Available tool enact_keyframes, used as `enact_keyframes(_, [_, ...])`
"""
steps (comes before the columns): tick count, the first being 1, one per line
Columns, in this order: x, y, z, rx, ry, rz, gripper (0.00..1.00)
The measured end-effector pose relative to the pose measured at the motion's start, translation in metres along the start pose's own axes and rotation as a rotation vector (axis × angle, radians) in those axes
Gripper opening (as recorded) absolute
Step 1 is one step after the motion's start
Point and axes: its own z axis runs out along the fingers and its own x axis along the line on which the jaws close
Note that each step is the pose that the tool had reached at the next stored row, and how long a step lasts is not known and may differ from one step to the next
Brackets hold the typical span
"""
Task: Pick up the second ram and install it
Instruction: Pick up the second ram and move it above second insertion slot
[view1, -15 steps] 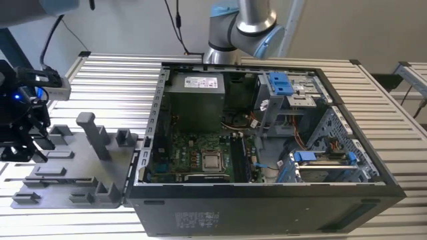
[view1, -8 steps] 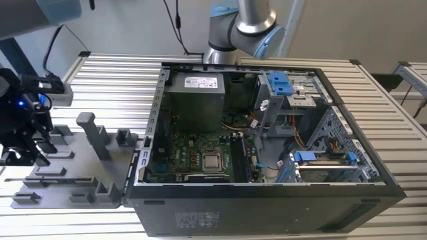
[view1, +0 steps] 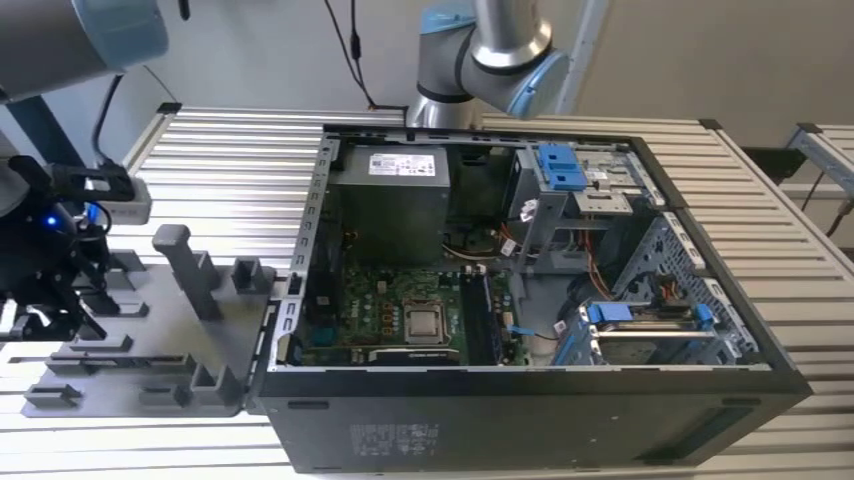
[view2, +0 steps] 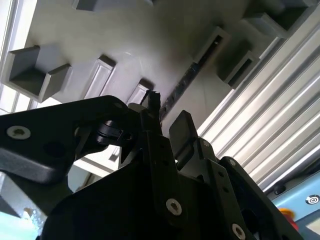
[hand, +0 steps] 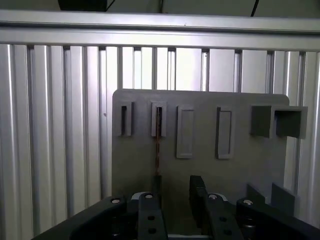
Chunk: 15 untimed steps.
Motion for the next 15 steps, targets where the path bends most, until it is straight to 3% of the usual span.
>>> enact_keyframes(15, [0.0115, 0.0002, 0.0267, 0.0012, -0.0013, -0.001, 0.36])
